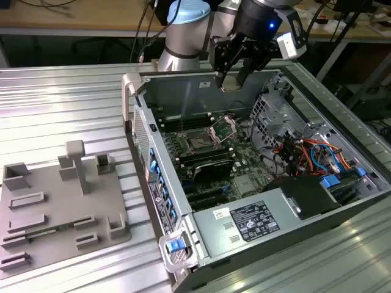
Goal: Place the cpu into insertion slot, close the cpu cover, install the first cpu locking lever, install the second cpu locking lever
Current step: 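Place the cpu into insertion slot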
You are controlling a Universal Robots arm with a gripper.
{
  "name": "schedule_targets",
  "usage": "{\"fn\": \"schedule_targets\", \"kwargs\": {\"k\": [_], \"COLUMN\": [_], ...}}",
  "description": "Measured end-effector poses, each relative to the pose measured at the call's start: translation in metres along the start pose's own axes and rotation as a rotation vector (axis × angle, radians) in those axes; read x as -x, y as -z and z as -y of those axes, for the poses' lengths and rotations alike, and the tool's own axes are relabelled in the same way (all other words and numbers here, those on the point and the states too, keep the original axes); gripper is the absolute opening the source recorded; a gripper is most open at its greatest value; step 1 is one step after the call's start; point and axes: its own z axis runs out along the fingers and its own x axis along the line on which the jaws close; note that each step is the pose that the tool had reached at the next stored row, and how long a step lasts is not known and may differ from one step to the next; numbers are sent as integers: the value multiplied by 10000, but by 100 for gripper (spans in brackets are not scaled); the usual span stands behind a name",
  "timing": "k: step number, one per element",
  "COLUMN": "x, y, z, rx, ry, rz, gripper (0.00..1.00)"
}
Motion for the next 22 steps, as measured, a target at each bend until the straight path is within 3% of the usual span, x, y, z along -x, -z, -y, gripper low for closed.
{"fn": "schedule_targets", "kwargs": {"k": [4,12,16,22], "x": [0,-5,-48,-52], "y": [0,-17,-21,-20], "z": [0,2,3,3], "rx": [1,27,32,31], "ry": [-71,-1418,-1571,-1581], "rz": [6,126,142,142], "gripper": [54,54,54,54]}}
